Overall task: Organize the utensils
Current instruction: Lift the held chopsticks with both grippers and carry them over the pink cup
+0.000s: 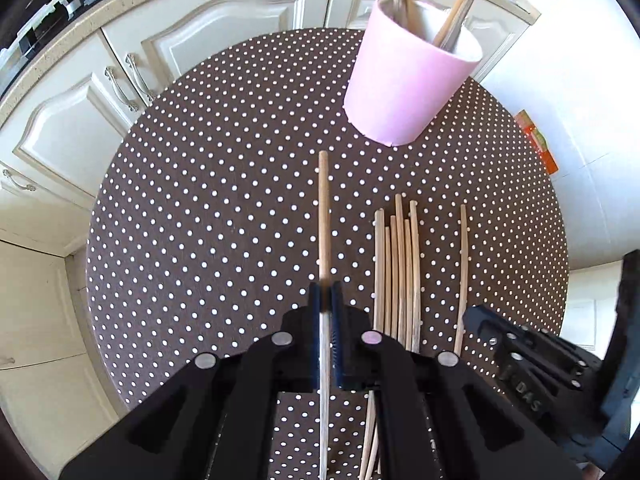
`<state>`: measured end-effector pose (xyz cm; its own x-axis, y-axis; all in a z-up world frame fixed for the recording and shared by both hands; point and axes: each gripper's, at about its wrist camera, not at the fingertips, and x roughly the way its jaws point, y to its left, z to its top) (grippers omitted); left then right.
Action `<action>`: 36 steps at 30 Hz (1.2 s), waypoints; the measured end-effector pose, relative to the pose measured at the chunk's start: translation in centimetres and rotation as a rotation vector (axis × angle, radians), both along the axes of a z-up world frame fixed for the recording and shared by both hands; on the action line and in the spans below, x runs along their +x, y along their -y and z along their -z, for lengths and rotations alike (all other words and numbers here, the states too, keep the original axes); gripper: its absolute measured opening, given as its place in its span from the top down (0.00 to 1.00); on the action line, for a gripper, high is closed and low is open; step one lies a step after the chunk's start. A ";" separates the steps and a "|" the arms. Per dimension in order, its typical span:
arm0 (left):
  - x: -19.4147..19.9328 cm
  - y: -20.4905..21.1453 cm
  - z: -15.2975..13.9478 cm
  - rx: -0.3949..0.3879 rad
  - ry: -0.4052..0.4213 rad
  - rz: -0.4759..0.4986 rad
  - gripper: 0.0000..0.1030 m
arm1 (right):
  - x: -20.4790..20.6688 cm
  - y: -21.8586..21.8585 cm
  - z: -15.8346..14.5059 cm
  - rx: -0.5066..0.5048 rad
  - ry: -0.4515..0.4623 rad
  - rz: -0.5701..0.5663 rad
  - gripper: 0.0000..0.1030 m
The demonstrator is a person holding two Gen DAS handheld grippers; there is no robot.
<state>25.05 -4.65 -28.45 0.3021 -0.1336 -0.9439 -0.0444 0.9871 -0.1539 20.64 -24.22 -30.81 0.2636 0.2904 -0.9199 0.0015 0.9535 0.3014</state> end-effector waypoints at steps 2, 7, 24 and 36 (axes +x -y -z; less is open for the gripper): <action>-0.4 -0.5 -0.1 0.002 0.002 0.000 0.94 | -0.1 0.1 0.1 0.036 -0.011 0.016 0.94; -1.8 0.1 0.6 0.001 -0.015 -0.003 0.94 | 0.3 0.1 0.1 -0.047 -0.031 0.031 0.58; -4.3 -1.6 1.8 0.016 -0.059 -0.007 0.94 | 2.2 -4.6 0.3 -0.343 0.099 -0.026 0.65; -4.8 -3.1 -0.2 0.015 -0.010 -0.011 0.94 | -0.1 -3.8 -1.1 -0.169 0.195 0.017 0.94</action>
<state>20.23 -1.58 -28.26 0.2938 -0.1158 -0.9488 -0.0566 0.9888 -0.1382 20.50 -20.39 -29.66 0.4439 0.1312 -0.8864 -0.0247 0.9906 0.1342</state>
